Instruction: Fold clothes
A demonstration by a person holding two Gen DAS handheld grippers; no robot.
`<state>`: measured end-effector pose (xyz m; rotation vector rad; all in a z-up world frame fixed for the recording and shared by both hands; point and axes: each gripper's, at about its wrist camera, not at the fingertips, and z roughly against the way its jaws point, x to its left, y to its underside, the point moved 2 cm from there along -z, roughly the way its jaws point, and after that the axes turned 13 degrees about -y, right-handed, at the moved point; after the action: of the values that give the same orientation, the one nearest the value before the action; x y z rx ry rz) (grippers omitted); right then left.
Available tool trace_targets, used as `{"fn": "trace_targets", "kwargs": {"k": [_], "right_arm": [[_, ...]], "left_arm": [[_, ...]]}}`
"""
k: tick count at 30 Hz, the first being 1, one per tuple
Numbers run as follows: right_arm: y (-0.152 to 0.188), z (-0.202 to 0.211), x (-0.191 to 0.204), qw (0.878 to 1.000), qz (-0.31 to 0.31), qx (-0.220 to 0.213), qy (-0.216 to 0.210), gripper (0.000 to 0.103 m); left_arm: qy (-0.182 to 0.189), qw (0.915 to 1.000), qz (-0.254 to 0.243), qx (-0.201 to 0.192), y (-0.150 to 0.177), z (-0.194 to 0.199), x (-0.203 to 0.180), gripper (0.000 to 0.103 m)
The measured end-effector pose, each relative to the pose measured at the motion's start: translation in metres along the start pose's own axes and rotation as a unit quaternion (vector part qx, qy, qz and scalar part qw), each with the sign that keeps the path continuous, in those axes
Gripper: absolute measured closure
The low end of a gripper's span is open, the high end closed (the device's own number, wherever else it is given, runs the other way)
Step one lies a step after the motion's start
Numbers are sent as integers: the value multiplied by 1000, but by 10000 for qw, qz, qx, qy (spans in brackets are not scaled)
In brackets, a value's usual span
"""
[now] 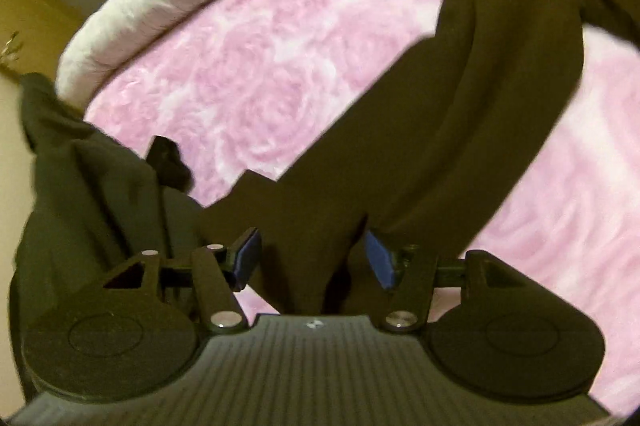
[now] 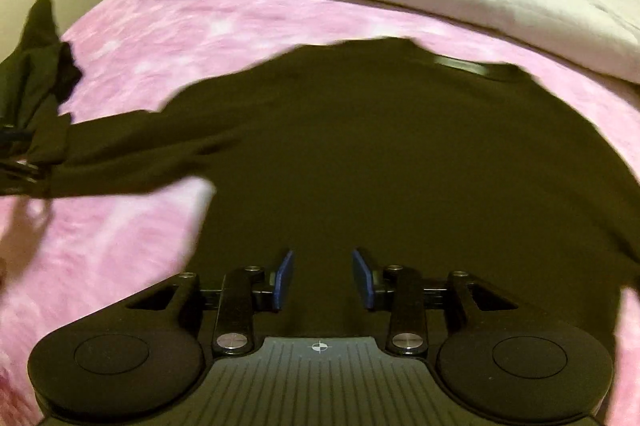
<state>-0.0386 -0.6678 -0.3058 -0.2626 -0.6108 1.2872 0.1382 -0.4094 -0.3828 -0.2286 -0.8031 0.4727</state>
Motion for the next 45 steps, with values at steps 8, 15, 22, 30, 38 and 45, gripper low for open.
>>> {"fn": "trace_targets", "kwargs": {"k": [8, 15, 22, 30, 38, 45], "right_arm": [[-41, -47, 56, 9992, 342, 199, -73, 64], [-83, -68, 58, 9927, 1181, 255, 66, 63], [-137, -99, 8, 9714, 2231, 645, 487, 63], [-174, -118, -11, 9645, 2521, 778, 115, 63], [-173, -142, 44, 9471, 3026, 932, -516, 63], [-168, -171, 122, 9421, 2997, 831, -1252, 63]], "left_arm": [[279, 9953, 923, 52, 35, 12, 44, 80], [402, 9925, 1150, -82, 40, 34, 68, 59], [288, 9977, 605, 49, 8, 5, 25, 48], [-82, 9904, 1356, 244, -7, 7, 47, 51], [-687, 9893, 1230, 368, 2, -19, 106, 51], [-1197, 9926, -60, 167, 28, -72, 116, 72]]}}
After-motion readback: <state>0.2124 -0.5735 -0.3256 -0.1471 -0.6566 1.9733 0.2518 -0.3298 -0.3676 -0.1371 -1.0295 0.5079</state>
